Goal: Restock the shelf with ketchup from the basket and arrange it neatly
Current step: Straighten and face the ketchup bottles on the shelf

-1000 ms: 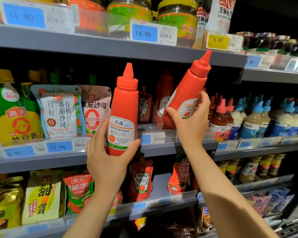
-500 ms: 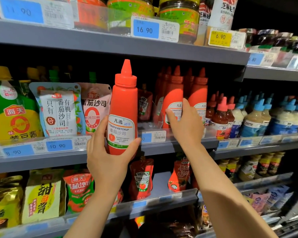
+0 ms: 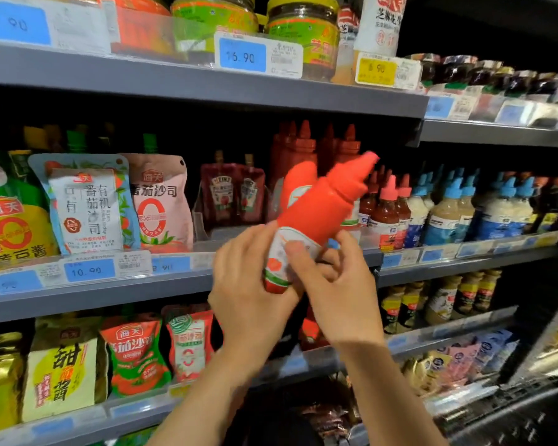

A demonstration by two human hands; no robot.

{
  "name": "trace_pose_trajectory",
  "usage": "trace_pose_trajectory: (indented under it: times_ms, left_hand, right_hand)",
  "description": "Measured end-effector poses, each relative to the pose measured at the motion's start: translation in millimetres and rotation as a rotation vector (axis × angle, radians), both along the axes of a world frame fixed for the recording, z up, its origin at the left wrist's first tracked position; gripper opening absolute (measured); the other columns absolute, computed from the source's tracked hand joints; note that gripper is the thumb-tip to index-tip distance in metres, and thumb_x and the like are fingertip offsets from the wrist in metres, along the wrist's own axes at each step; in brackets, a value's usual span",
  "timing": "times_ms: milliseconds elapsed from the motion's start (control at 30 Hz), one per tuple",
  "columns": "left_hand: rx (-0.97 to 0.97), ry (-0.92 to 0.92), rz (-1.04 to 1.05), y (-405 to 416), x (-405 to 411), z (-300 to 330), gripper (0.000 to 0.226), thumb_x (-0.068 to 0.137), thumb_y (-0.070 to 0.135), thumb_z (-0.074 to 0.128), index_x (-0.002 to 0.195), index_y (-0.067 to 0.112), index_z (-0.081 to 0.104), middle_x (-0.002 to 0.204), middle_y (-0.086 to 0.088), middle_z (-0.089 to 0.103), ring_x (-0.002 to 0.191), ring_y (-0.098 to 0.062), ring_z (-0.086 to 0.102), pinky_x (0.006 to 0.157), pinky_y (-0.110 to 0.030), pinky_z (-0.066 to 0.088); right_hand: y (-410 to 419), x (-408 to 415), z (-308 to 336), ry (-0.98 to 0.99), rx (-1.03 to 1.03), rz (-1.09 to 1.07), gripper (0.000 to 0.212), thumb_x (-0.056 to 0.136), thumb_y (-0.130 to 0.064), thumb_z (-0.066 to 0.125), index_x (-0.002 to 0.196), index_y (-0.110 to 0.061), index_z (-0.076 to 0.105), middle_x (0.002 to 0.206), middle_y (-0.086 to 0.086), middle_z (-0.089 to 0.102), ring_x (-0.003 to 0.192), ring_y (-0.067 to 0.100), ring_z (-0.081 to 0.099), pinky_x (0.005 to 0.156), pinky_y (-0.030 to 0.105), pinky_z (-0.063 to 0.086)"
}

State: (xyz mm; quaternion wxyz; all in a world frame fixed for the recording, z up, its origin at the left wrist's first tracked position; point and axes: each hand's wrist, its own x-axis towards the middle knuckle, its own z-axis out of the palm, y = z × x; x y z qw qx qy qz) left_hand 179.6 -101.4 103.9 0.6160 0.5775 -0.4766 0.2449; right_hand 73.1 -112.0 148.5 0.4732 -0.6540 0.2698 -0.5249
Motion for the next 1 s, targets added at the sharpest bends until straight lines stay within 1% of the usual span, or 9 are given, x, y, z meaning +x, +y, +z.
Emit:
trace_pose_trajectory:
  times_ms: [100,200,333,433,600,667,733,833,1000]
  left_hand:
    - [-0.069,-0.110,0.000,-23.5,-33.2,5.1,0.073,0.063,0.013,0.080,0.126,0.024,0.046,0.125,0.007,0.052,0.114,-0.019,0.047,0.093,-0.026,0.040]
    - [-0.118,-0.260,-0.051,-37.7,-54.0,11.7,0.071,0.068,0.020,0.070,0.133,0.017,0.042,0.128,0.005,0.048,0.116,-0.019,0.047,0.099,-0.021,0.035]
    - [-0.041,-0.363,-0.180,-44.5,-54.2,11.0,0.080,0.071,0.025,0.080,0.138,0.016,0.037,0.135,0.003,0.046,0.124,-0.018,0.045,0.108,-0.013,0.024]
    - [0.006,-0.378,-0.195,-40.6,-25.5,0.6,0.068,0.079,0.025,0.074,0.137,0.015,0.040,0.138,-0.004,0.048,0.130,-0.022,0.044,0.112,-0.029,0.031]
    - [0.228,-0.449,0.180,-29.3,50.4,-23.7,0.053,0.091,0.037,0.050,0.138,0.013,0.043,0.145,-0.013,0.042,0.137,-0.032,0.035,0.117,-0.051,0.016]
    - [0.287,-0.523,0.275,-33.8,68.4,-32.9,0.053,0.094,0.040,0.043,0.138,0.011,0.045,0.146,-0.016,0.042,0.137,-0.033,0.034,0.115,-0.053,0.017]
    - [0.296,-0.626,0.349,-41.2,78.3,-44.6,0.053,0.096,0.040,0.041,0.139,0.009,0.046,0.145,-0.018,0.044,0.136,-0.034,0.036,0.112,-0.053,0.023]
    - [0.230,-0.746,0.447,-49.7,85.8,-55.4,0.052,0.095,0.037,0.047,0.137,0.007,0.049,0.141,-0.021,0.047,0.131,-0.035,0.041,0.105,-0.052,0.032]
    - [0.182,-0.777,0.513,-51.0,90.4,-56.2,0.052,0.093,0.037,0.051,0.134,0.006,0.053,0.137,-0.021,0.052,0.130,-0.035,0.043,0.104,-0.052,0.034]
  right_hand:
    - [-10.1,-18.7,3.7,-0.168,0.068,-0.106,0.043,0.072,-0.023,0.078,0.107,-0.025,0.053,0.091,-0.005,0.072,0.082,0.004,0.070,0.069,0.017,0.053]
    - [-24.9,-45.2,7.9,-0.307,0.087,-0.222,0.050,0.066,-0.009,0.082,0.108,-0.017,0.057,0.095,0.003,0.073,0.085,0.013,0.071,0.070,0.021,0.054]
    - [-39.5,-67.8,11.7,-0.363,0.070,-0.271,0.056,0.066,-0.006,0.080,0.117,-0.013,0.056,0.098,0.006,0.073,0.089,0.018,0.071,0.076,0.029,0.056]
    - [-53.4,-70.5,16.3,-0.399,0.050,-0.290,0.056,0.070,-0.006,0.078,0.119,-0.020,0.054,0.105,0.002,0.070,0.095,0.016,0.069,0.085,0.036,0.056]
    - [-85.3,-55.3,27.3,-0.497,0.025,-0.277,0.070,0.074,0.003,0.074,0.133,-0.018,0.043,0.118,0.003,0.064,0.105,0.019,0.065,0.092,0.047,0.053]
    - [-94.7,-48.1,24.9,-0.557,0.031,-0.294,0.072,0.074,0.006,0.072,0.134,-0.020,0.041,0.121,0.003,0.062,0.108,0.019,0.064,0.093,0.043,0.052]
    - [-99.7,-42.9,19.3,-0.586,-0.006,-0.313,0.073,0.075,0.004,0.073,0.132,-0.025,0.040,0.126,0.001,0.058,0.111,0.014,0.062,0.092,0.032,0.051]
    - [-105.1,-41.4,18.3,-0.477,-0.090,-0.345,0.076,0.073,-0.005,0.077,0.135,-0.023,0.037,0.123,-0.007,0.057,0.106,0.003,0.061,0.088,0.020,0.049]
    - [-117.4,-42.5,28.1,-0.342,-0.157,-0.334,0.062,0.075,0.001,0.074,0.120,-0.028,0.042,0.106,-0.015,0.058,0.089,-0.009,0.062,0.076,0.012,0.048]
